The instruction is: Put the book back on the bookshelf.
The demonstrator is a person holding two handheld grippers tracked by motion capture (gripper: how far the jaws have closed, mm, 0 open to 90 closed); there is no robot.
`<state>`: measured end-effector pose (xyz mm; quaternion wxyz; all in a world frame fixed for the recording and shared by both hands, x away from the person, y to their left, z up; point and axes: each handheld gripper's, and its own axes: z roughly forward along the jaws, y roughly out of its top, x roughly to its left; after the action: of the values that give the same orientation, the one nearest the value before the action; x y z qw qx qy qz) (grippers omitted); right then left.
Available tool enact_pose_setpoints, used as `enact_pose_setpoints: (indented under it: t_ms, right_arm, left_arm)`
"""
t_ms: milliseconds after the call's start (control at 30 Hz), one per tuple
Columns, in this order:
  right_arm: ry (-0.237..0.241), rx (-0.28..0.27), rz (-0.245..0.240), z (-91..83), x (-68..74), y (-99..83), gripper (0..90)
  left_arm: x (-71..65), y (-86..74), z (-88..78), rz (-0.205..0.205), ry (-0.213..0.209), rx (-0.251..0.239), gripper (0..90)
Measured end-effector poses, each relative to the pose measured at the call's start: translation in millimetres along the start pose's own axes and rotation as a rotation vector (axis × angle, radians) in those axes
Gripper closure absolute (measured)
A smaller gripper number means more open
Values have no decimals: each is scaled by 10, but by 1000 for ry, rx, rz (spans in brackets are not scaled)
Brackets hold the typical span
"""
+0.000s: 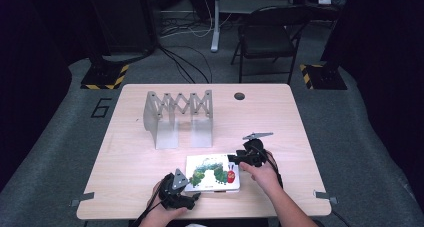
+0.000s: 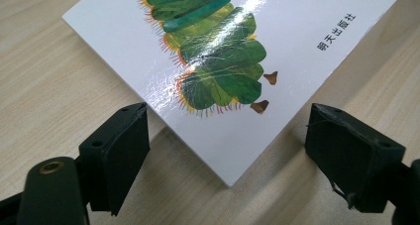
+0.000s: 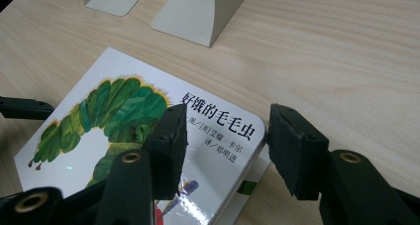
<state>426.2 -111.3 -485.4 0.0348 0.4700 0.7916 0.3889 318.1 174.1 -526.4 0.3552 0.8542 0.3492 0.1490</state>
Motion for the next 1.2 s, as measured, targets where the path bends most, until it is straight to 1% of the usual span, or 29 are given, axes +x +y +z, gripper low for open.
enact_pose_setpoints:
  t_ms: [33, 67, 133, 167, 200, 233, 300, 333, 367, 400, 433, 467, 500, 533, 567, 667, 767, 867, 967, 1000, 1067, 1133, 1167, 1200]
  right_arm:
    - [1, -4, -1, -5, 8, 3, 500]
    - [0, -14, -19, -8, 3, 7, 500]
    - [4, -11, -4, -29, 27, 12, 500]
    - [5, -16, -7, -34, 30, 12, 500]
    - [10, -14, -2, -52, 42, 14, 501]
    - [11, -18, -3, -62, 50, 15, 501]
    - [13, -29, -20, -81, 57, 22, 502]
    - [13, -45, -32, -84, 58, 25, 503]
    - [18, -35, -18, -104, 78, 26, 504]
    - [19, -41, -17, -113, 91, 28, 507]
    - [17, -43, -24, -117, 94, 29, 509]
    - [23, -44, -17, -122, 109, 30, 511]
    - [23, -44, -17, -122, 109, 30, 511]
    - [23, -43, -30, -121, 125, 32, 512]
    - [27, -46, -36, -119, 128, 31, 512]
    - [27, -43, -46, -120, 139, 34, 512]
    - [33, -48, -45, -125, 148, 35, 512]
    - [36, -50, -47, -126, 157, 34, 513]
    - [43, -50, -49, -124, 158, 34, 517]
    - [44, -48, -45, -124, 166, 33, 517]
    - [40, -46, -54, -122, 166, 33, 517]
    - [43, -46, -48, -116, 164, 31, 517]
    - [46, -45, -45, -116, 164, 31, 518]
    - [47, -46, -49, -113, 158, 31, 519]
  left_arm:
    - [-3, 1, 3, 2, 2, 1, 162]
    - [-3, 3, 4, 2, 4, 2, 151]
    - [-4, 6, 6, 0, 6, 4, 146]
    - [3, 12, -1, 4, 5, 16, 143]
    - [1, 14, -2, 3, 10, 19, 141]
    - [-8, 11, 6, -2, 22, 9, 140]
    - [-14, 14, 4, -8, 26, 14, 138]
    - [-17, 15, 3, -12, 27, 17, 137]
    - [-22, 14, 7, -19, 27, 14, 135]
    - [-24, 16, 7, -20, 30, 17, 132]
    - [-22, 20, 1, -26, 24, 28, 127]
    - [-21, 18, 7, -22, 37, 22, 120]
    - [-21, 18, 7, -22, 37, 22, 113]
    - [-22, 21, 6, -29, 45, 32, 101]
    - [-25, 22, 8, -36, 49, 32, 95]
    - [-24, 25, 4, -40, 49, 42, 87]
    - [-32, 24, 9, -45, 60, 38, 83]
    - [-29, 26, 5, -44, 65, 45, 79]
    - [-26, 25, 4, -57, 72, 45, 79]
    - [-27, 26, 4, -57, 73, 46, 79]
    - [-33, 25, 2, -59, 80, 46, 80]
    - [-37, 27, -1, -46, 92, 44, 82]
    - [-38, 33, -11, -31, 88, 51, 83]
    - [-47, 32, -9, -27, 95, 45, 89]
